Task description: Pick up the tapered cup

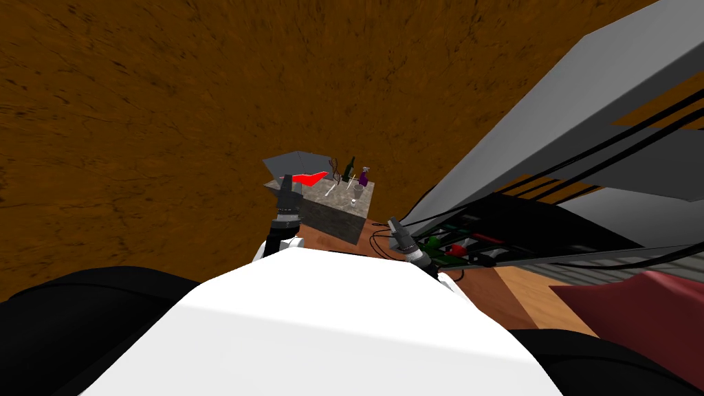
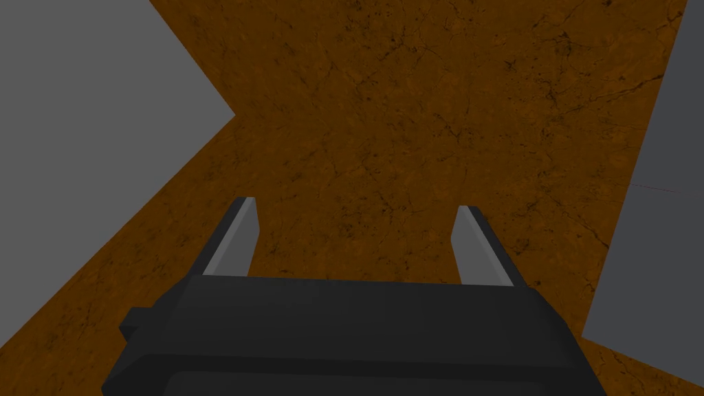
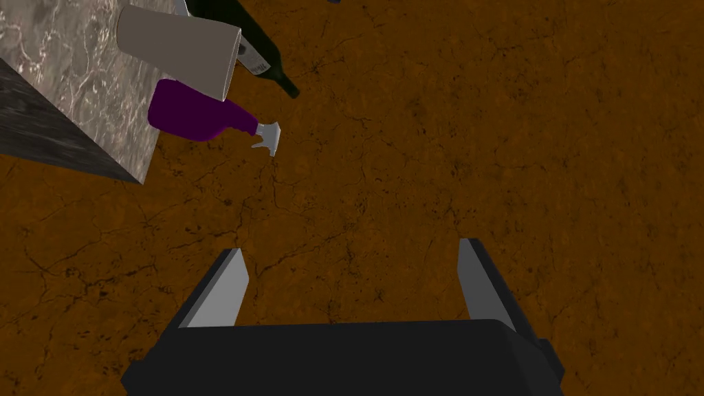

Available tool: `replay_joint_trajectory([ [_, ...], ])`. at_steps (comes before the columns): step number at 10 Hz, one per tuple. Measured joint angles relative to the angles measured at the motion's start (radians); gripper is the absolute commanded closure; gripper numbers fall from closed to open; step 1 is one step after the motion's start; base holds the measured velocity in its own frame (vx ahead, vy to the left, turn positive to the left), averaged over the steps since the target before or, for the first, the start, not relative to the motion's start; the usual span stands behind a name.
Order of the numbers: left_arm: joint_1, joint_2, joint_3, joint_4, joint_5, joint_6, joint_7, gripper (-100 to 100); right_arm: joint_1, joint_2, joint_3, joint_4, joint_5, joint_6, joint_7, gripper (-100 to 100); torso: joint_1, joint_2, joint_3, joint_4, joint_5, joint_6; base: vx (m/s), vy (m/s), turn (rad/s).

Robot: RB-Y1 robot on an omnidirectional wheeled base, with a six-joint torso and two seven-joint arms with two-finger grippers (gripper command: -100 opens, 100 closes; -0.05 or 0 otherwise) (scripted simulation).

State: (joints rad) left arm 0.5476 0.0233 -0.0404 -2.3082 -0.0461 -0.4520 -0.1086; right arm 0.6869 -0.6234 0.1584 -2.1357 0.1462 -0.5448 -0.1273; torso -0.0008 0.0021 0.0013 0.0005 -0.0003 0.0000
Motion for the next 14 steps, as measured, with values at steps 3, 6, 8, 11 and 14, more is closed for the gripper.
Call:
replay_joint_trajectory([
  [3,0.0,0.0,0.0,0.0,0.0,0.0,0.0,0,0.004,-0.079,0.008,0.02,0.01,-0.003,-0.019,-100,0.001,-0.001,-0.001,0.0,0.0,0.0,-0.016,0.007,0.041],
  [6,0.0,0.0,0.0,0.0,0.0,0.0,0.0,0,0.014,-0.17,0.021,0.061,0.027,-0.02,-0.038,-100,0.001,-0.001,-0.001,0.0,0.0,0.0,-0.02,0.011,0.073],
  [8,0.0,0.0,0.0,0.0,0.0,0.0,0.0,0,0.018,-0.23,0.033,0.084,0.043,-0.022,-0.049,-100,0.001,-0.001,-0.001,0.0,0.0,0.0,-0.013,0.01,0.019],
  [11,0.0,0.0,0.0,0.0,0.0,0.0,0.0,0,0.014,-0.308,0.045,0.118,0.059,-0.026,-0.061,-100,0.002,-0.002,-0.001,0.0,0.0,0.0,-0.009,0.014,0.05],
  [14,0.0,0.0,0.0,0.0,0.0,0.0,0.0,0,0.014,-0.388,0.043,0.16,0.069,-0.046,-0.076,-100,0.002,-0.003,-0.001,0.0,0.001,0.0,-0.002,0.028,0.094],
])
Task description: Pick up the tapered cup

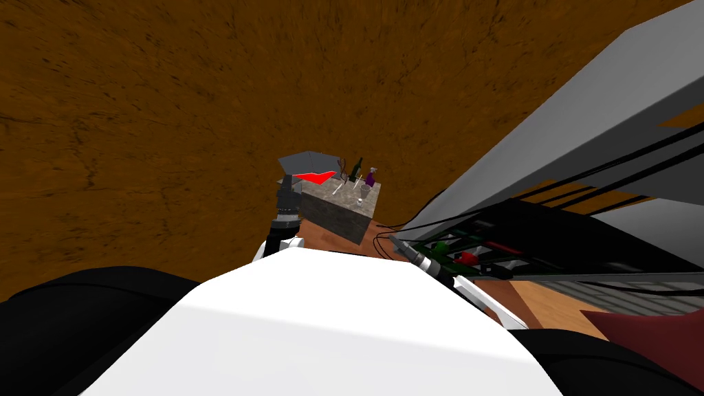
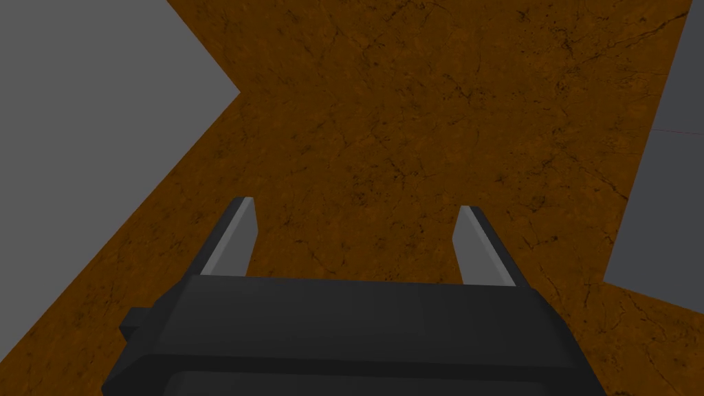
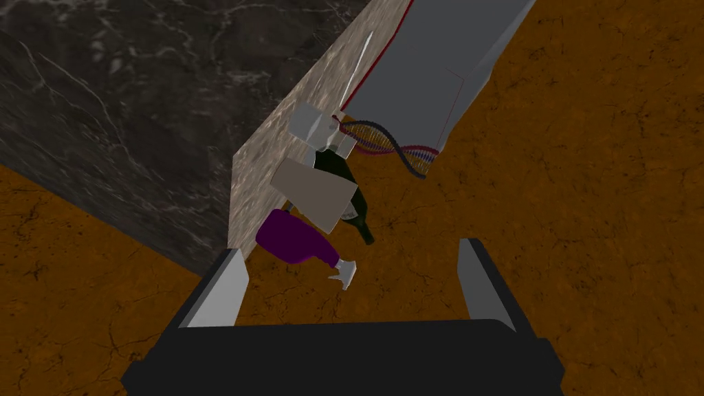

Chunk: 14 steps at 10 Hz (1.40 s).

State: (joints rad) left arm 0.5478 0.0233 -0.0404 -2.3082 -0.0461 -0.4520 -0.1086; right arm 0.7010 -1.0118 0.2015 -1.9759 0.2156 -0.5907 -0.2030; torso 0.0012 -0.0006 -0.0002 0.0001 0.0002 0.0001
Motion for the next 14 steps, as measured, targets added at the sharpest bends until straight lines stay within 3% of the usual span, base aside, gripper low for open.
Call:
replay_joint_trajectory([
  [4,0.0,0.0,0.0,0.0,0.0,0.0,0.0,0,-0.009,-0.113,0.013,0.038,0.029,0.011,-0.02,-100,0.001,-0.001,0.0,0.0,0.0,0.0,0.005,0.029,0.063],
  [6,0.0,0.0,0.0,0.0,0.0,0.0,0.0,0,-0.026,-0.173,0.023,0.086,0.047,0.001,-0.03,-100,0.002,-0.001,-0.001,0.0,0.0,0.0,0.017,0.058,0.09],
  [14,0.0,0.0,0.0,0.0,0.0,0.0,0.0,0,-0.037,-0.407,0.02,0.183,0.105,-0.012,-0.052,-100,0.003,-0.003,-0.002,-0.001,0.001,0.0,0.029,0.057,0.103],
])
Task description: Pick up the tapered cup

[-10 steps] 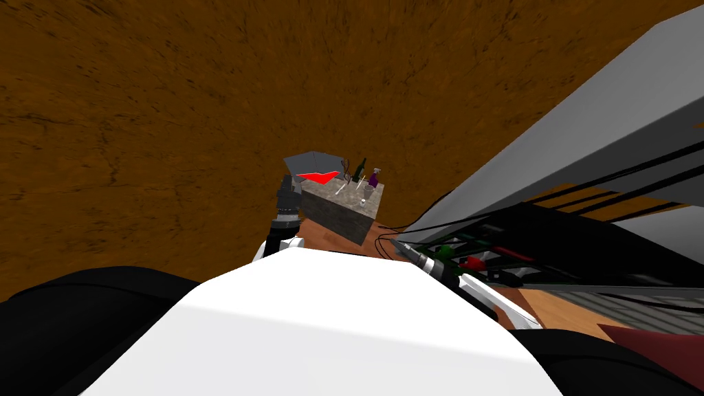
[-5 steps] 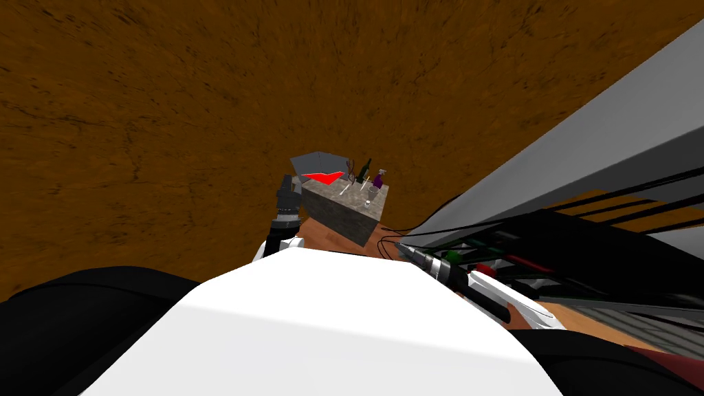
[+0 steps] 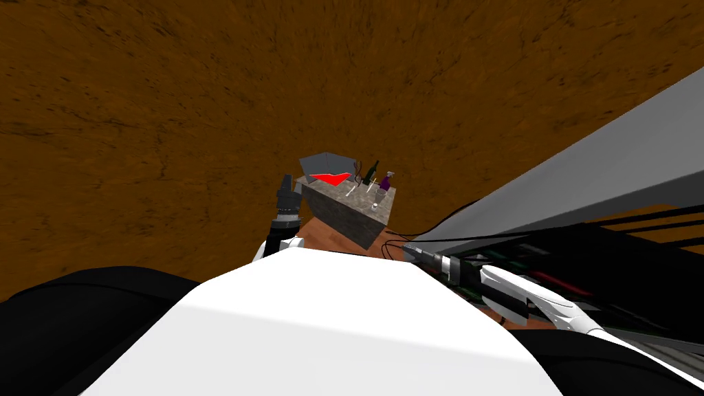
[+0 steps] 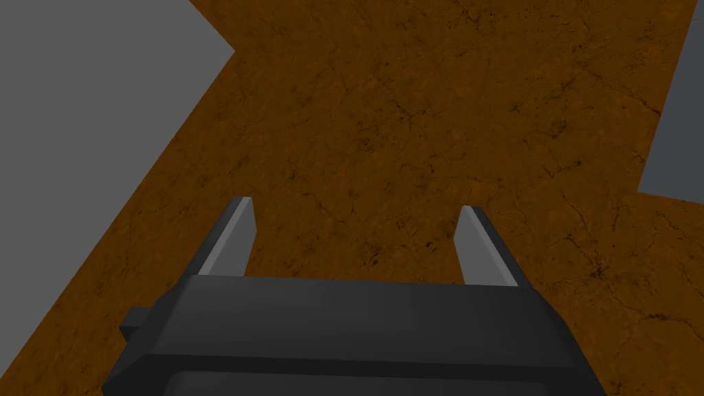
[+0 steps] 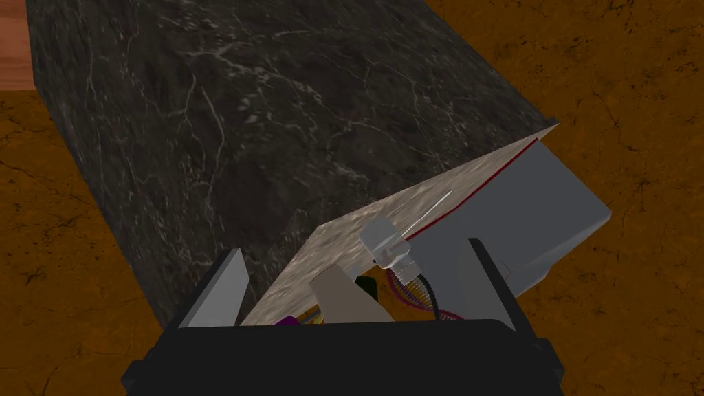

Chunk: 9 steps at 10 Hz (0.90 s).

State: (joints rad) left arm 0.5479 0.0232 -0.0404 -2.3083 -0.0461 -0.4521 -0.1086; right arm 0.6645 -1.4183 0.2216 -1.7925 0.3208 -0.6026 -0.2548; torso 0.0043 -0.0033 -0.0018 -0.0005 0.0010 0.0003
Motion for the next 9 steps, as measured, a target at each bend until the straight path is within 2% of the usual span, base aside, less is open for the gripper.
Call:
replay_joint_trajectory([
  [1,0.0,0.0,0.0,0.0,0.0,0.0,0.0,0,-0.015,-0.029,0.007,0.023,0.015,0.0,-0.004,-100,0.001,-0.001,0.0,0.0,0.0,-0.001,0.049,0.062,0.075],
  [2,0.0,0.0,0.0,0.0,0.0,0.0,0.0,0,-0.007,-0.065,-0.003,0.025,0.017,0.002,-0.006,-100,0.0,-0.001,0.0,0.0,0.0,0.0,0.053,0.078,0.155],
  [3,0.0,0.0,0.0,0.0,0.0,0.0,0.0,0,-0.033,-0.098,0.006,0.061,0.032,-0.008,-0.014,-100,0.001,-0.001,-0.001,0.0,0.0,-0.001,0.053,0.075,0.083],
  [6,0.0,0.0,0.0,0.0,0.0,0.0,0.0,0,-0.035,-0.181,0.002,0.097,0.058,-0.009,-0.01,-100,0.002,-0.002,-0.001,0.0,0.0,0.0,0.072,0.086,0.131],
  [7,0.0,0.0,0.0,0.0,0.0,0.0,0.0,0,-0.052,-0.204,0.008,0.117,0.075,-0.008,-0.012,-100,0.002,-0.002,-0.001,0.0,0.0,0.0,0.064,0.069,0.085],
  [9,0.0,0.0,0.0,0.0,0.0,0.0,0.0,0,-0.04,-0.263,-0.014,0.142,0.08,-0.012,-0.006,-100,0.002,-0.002,-0.001,0.0,0.0,0.0,0.068,0.071,0.121],
])
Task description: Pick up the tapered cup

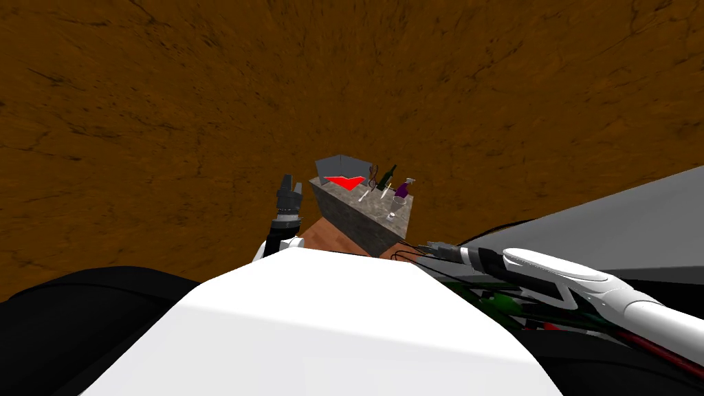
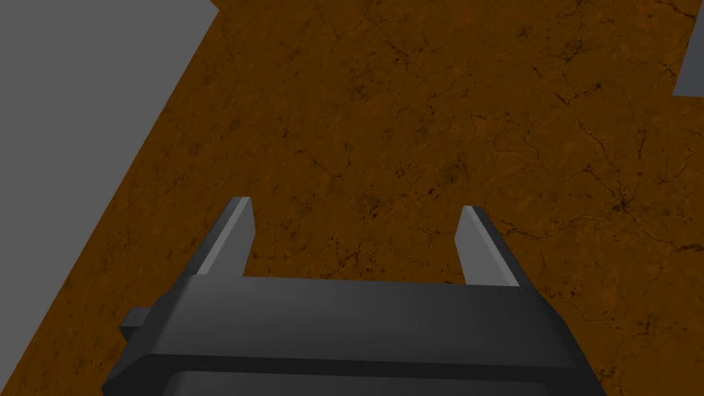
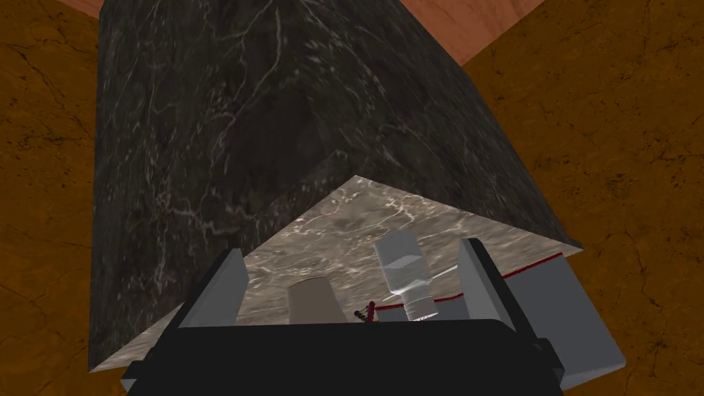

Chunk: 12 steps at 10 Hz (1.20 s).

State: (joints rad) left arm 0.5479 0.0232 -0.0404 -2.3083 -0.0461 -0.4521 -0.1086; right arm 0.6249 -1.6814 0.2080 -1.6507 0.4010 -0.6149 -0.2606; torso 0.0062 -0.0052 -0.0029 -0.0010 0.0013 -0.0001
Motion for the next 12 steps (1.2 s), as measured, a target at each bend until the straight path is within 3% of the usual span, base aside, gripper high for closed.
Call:
replay_joint_trajectory([
  [2,0.0,0.0,0.0,0.0,0.0,0.0,0.0,0,-0.067,-0.043,0.035,0.029,0.047,0.0,-0.027,-100,0.0,0.0,0.0,0.0,0.0,0.0,0.078,0.075,0.118],
  [4,0.0,0.0,0.0,0.0,0.0,0.0,0.0,0,-0.009,-0.113,-0.016,0.041,0.02,0.004,0.003,-100,0.001,-0.001,-0.001,0.0,0.0,0.0,0.086,0.074,0.114],
  [5,0.0,0.0,0.0,0.0,0.0,0.0,0.0,0,-0.041,-0.123,0.0,0.051,0.046,0.003,-0.009,-100,-0.001,0.0,0.0,0.0,0.0,0.001,0.07,0.075,0.166],
  [8,0.0,0.0,0.0,0.0,0.0,0.0,0.0,0,-0.032,-0.21,-0.02,0.097,0.042,0.0,0.018,-100,0.001,-0.001,-0.001,0.0,0.0,0.001,0.09,0.071,0.081],
  [10,0.0,0.0,0.0,0.0,0.0,0.0,0.0,0,-0.066,-0.217,-0.01,0.118,0.087,-0.009,-0.004,-100,-0.001,0.001,0.001,0.0,-0.001,0.001,0.085,0.07,0.16],
  [12,0.0,0.0,0.0,0.0,0.0,0.0,0.0,0,-0.077,-0.262,-0.008,0.14,0.11,-0.008,-0.007,-100,0.002,-0.003,-0.002,-0.001,0.0,0.0,0.151,0.1,0.177],
])
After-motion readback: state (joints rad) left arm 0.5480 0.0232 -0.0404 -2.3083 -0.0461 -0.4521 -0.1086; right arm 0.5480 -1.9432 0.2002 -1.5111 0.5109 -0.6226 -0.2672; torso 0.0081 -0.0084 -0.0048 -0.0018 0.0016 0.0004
